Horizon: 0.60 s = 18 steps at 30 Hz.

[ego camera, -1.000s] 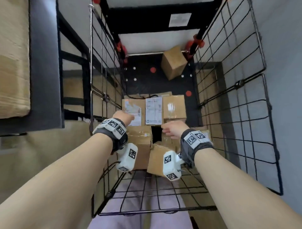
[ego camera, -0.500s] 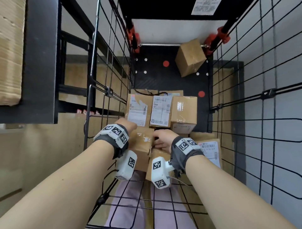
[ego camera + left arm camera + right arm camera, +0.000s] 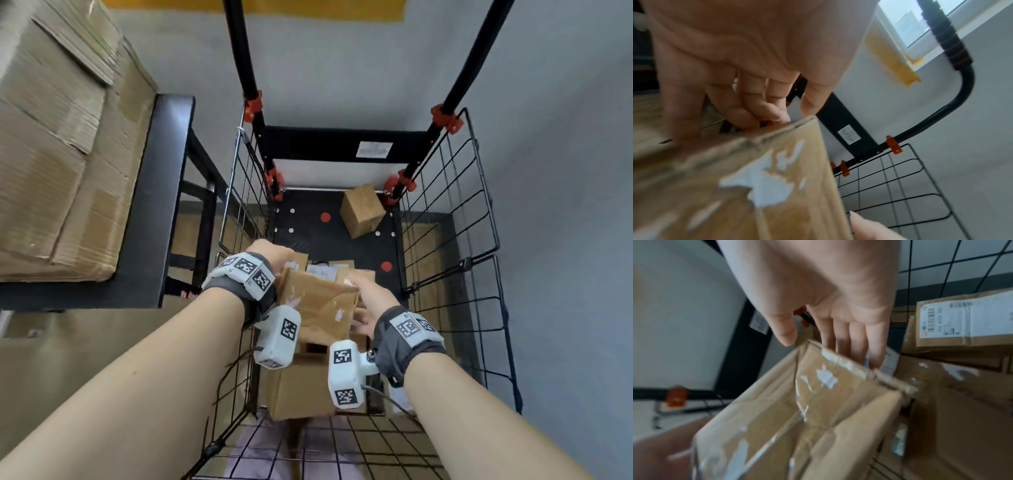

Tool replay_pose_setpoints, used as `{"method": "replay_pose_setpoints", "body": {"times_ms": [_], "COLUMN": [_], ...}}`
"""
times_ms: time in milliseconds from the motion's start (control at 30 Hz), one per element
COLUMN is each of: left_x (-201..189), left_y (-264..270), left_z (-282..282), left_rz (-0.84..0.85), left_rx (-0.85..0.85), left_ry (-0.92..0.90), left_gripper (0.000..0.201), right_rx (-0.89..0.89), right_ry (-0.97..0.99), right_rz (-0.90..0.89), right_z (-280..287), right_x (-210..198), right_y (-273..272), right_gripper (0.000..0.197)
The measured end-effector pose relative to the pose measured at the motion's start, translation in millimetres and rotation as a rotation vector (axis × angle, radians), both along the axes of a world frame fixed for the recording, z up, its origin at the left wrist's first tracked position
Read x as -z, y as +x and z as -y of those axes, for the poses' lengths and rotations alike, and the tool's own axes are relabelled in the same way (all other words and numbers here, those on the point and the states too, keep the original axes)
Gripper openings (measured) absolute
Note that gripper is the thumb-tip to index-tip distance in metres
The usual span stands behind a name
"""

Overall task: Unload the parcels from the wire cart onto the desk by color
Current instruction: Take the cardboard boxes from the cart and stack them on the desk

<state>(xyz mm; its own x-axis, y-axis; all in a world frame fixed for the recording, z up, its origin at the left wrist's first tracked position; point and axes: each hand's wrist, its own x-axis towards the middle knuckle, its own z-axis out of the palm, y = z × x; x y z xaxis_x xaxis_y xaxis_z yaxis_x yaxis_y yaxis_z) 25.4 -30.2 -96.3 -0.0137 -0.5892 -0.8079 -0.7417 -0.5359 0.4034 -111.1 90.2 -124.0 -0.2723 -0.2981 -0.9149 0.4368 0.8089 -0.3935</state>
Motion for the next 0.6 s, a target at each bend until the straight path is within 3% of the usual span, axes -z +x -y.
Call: {"method": "replay_pose_setpoints", "body": {"times_ms": [33,133,200,300,333,500,600], "left_x": [-9.4,-35.0,-49.5,-68.9,-77.3,-121.6,-152.9], "left_y": [-0.2,0.4,1.3,0.3,-0.6,5.7,15.6], "left_z": [0.7,3.0,6.0,11.4,12.4,18.2,20.5], "left_rz": [-0.002,-0.016,-0.023,-0.096,-0.119,-0.180,-0.239], "left_rx": [0.021,0.016,-0.001,-0.076,-0.088,-0.072,-0.073], "left_ry": [-0.006,-0.052,-0.097,-0.140,-0.159,-0.289,-0.415], "left_gripper": [0.022,0.037,0.037,0.038,0.040,0.034,0.015], "right_rx": [-0.006,-0.041,-0.117,-0.194,-0.182,-0.077,-0.118], "right_ry": [-0.035,-0.123,-0.164,-0.266,-0.307,-0.433,-0.513], "right_rz": [-0.026,-0.051,-0.102,-0.192,-0.187,-0.137,-0.117], "right_z": [4.0,15.2,21.0,27.7,30.1,42.8,55.7], "right_x": [-10.1,-43.2,-58.4,-79.1,-84.2,-118.1,-146.9], "right_y": [-3.3,-10.3,-12.0,-8.3,-7.5,-4.1,4.6], "right_gripper": [0.050,0.006,0.017,0.007,0.010,0.070,0.075]}}
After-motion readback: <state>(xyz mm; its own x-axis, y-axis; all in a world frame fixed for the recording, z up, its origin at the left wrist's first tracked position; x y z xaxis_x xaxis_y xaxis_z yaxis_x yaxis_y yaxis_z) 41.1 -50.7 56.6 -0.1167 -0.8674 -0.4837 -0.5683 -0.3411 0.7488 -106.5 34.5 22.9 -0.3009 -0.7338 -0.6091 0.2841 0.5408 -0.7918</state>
